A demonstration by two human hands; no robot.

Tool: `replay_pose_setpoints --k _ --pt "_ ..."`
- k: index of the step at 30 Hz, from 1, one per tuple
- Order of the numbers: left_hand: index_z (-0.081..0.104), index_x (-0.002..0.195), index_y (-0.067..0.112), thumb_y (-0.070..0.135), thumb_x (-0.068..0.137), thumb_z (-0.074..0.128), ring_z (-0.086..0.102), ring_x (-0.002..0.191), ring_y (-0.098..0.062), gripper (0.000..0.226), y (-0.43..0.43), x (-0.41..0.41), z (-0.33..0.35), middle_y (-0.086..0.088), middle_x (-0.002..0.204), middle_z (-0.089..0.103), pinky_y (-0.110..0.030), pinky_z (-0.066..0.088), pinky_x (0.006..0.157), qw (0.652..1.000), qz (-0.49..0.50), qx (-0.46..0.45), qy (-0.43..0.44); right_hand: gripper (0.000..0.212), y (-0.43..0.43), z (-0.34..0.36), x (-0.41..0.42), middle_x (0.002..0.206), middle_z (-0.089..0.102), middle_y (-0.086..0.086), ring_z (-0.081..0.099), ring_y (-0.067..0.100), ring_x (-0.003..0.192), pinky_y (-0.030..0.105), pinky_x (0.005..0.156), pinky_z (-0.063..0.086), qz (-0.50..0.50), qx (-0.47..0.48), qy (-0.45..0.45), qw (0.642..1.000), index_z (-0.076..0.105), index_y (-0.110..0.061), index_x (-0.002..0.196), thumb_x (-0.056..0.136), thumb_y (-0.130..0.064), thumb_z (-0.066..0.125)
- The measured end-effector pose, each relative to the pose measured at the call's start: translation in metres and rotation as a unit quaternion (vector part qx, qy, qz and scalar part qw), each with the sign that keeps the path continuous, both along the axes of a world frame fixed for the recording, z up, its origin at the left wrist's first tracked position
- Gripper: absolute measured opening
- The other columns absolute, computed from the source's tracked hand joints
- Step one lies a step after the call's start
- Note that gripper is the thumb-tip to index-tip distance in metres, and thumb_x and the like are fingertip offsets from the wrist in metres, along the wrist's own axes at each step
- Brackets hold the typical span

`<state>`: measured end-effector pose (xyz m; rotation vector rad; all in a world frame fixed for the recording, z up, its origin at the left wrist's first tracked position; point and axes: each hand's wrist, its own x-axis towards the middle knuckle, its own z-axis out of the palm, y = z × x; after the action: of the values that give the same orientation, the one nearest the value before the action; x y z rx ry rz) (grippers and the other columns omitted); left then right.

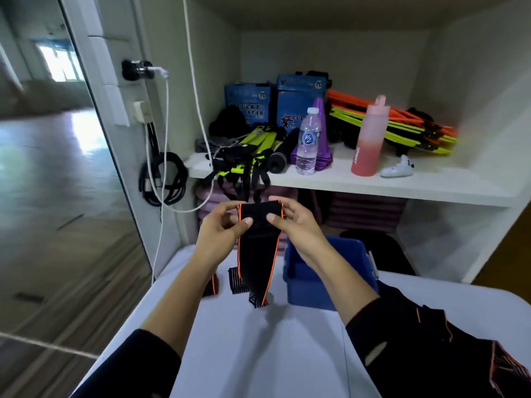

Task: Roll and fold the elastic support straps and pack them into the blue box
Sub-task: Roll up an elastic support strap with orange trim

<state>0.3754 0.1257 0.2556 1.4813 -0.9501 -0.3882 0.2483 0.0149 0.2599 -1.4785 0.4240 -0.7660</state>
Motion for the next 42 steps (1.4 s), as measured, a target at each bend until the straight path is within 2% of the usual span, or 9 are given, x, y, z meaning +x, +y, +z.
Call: replay_pose_setpoints --k 4,11,15,20,24,26,29,34,42 --pt "0.058 0.100 0.011 0.007 0.079 0.070 0.055 0.062 -0.010 0.025 0.032 -0.028 -0.030 -0.006 0.065 0.054 -0.014 0.047 0.060 0.999 -0.023 0.004 0.043 0.035 0.017 -0.028 -0.030 0.112 0.065 0.004 0.063 0.013 0.104 0.019 0.083 0.052 0.049 -0.006 0.043 0.998 0.058 -0.014 0.120 0.086 -0.005 0.064" --pt "0.055 0.083 0.015 0.015 0.060 0.073 0.042 0.064 -0.021 0.029 0.097 -0.087 -0.154 -0.013 0.066 0.046 -0.028 0.037 0.060 0.974 -0.076 0.168 0.130 0.033 0.061 -0.142 -0.102 0.105 0.065 -0.003 0.062 0.008 0.094 0.016 0.082 0.047 0.154 0.026 0.203 0.967 0.064 -0.020 0.103 0.078 0.001 0.069" --pt "0.057 0.070 0.027 0.017 0.055 0.073 0.041 0.055 -0.012 0.024 0.133 -0.120 -0.206 -0.001 0.058 0.047 -0.023 0.035 0.056 0.940 -0.091 0.321 0.073 0.034 0.086 -0.205 -0.139 0.092 0.062 -0.004 0.059 0.006 0.083 0.015 0.075 0.045 0.210 0.019 0.318 0.924 0.062 -0.021 0.099 0.075 0.003 0.068" --pt "0.062 0.069 0.021 0.001 0.061 0.072 0.051 0.052 -0.003 0.025 0.148 -0.149 -0.229 0.009 0.051 0.055 -0.016 0.041 0.056 0.901 -0.113 0.412 0.070 0.027 0.102 -0.236 -0.166 0.087 0.061 -0.010 0.056 -0.007 0.068 0.014 0.068 0.047 0.262 0.005 0.417 0.871 0.063 -0.031 0.087 0.073 -0.010 0.074" --pt "0.065 0.065 0.038 0.003 0.079 0.056 0.060 0.062 0.001 0.039 0.149 -0.158 -0.242 0.015 0.059 0.064 -0.010 0.048 0.063 0.872 -0.165 0.455 0.071 0.024 0.103 -0.248 -0.176 0.093 0.070 -0.002 0.066 0.007 0.086 0.024 0.084 0.052 0.222 0.031 0.452 0.864 0.070 -0.027 0.082 0.065 -0.044 0.076" --pt "0.065 0.059 0.046 0.004 0.080 0.055 0.061 0.065 0.002 0.048 0.146 -0.153 -0.247 0.018 0.060 0.065 -0.008 0.046 0.064 0.885 -0.136 0.441 0.058 0.016 0.099 -0.250 -0.172 0.091 0.070 -0.002 0.065 0.007 0.083 0.022 0.081 0.052 0.161 0.015 0.449 0.879 0.069 -0.023 0.084 0.077 -0.037 0.070" --pt "0.065 0.061 0.033 -0.004 0.076 0.053 0.063 0.065 -0.006 0.042 0.133 -0.133 -0.252 0.009 0.059 0.066 -0.008 0.044 0.061 0.924 0.011 0.375 0.074 0.010 0.086 -0.249 -0.155 0.086 0.065 0.000 0.060 0.007 0.073 0.018 0.072 0.048 0.100 -0.017 0.440 0.892 0.061 -0.023 0.088 0.090 -0.015 0.055" --pt "0.060 0.092 0.022 0.012 0.083 0.062 0.068 0.075 -0.016 0.014 0.092 -0.086 -0.232 -0.002 0.082 0.072 -0.023 0.046 0.063 0.922 0.157 0.310 0.170 0.007 0.062 -0.244 -0.101 0.091 0.060 -0.005 0.060 0.013 0.090 0.019 0.077 0.046 0.001 -0.022 0.411 0.911 0.053 -0.027 0.097 0.092 -0.023 0.056" --pt "0.054 0.108 0.022 0.024 0.084 0.066 0.062 0.087 -0.019 0.027 0.024 -0.030 -0.246 -0.004 0.094 0.066 -0.027 0.042 0.074 0.922 0.182 0.286 0.187 0.031 0.032 -0.252 -0.001 0.108 0.057 -0.007 0.058 0.013 0.103 0.026 0.094 0.045 -0.059 0.011 0.370 0.927 0.051 -0.020 0.118 0.089 -0.025 0.060"
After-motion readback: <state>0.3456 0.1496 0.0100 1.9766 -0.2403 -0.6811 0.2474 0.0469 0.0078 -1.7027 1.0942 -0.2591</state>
